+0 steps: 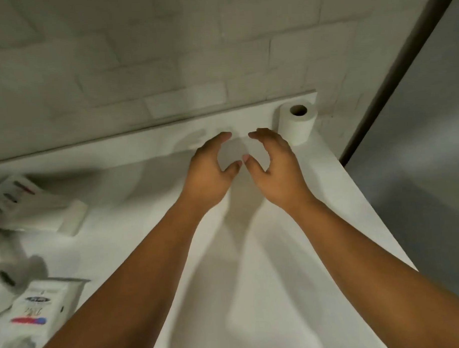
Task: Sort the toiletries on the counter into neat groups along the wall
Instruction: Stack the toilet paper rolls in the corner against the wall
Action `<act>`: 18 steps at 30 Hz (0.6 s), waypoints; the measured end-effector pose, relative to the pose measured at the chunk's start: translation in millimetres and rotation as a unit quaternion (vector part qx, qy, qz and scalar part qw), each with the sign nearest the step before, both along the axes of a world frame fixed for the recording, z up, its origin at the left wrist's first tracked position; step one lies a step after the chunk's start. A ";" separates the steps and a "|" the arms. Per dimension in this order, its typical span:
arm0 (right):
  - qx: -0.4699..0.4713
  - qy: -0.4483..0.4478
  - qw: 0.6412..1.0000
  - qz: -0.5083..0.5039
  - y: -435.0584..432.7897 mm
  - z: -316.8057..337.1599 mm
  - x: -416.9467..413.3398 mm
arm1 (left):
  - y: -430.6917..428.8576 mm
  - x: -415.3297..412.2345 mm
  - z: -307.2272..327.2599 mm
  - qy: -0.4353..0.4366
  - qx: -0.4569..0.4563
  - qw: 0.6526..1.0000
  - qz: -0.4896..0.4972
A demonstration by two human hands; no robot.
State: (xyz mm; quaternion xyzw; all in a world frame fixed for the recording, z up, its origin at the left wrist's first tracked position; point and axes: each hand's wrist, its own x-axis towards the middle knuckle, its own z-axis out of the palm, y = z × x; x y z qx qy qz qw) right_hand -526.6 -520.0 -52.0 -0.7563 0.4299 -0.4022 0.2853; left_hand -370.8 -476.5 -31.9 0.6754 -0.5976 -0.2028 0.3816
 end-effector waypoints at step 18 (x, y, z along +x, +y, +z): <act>0.026 0.056 0.973 0.222 223.4 25.1 249.0 | 289.1 232.5 12.7 -0.049 0.003 0.977 0.207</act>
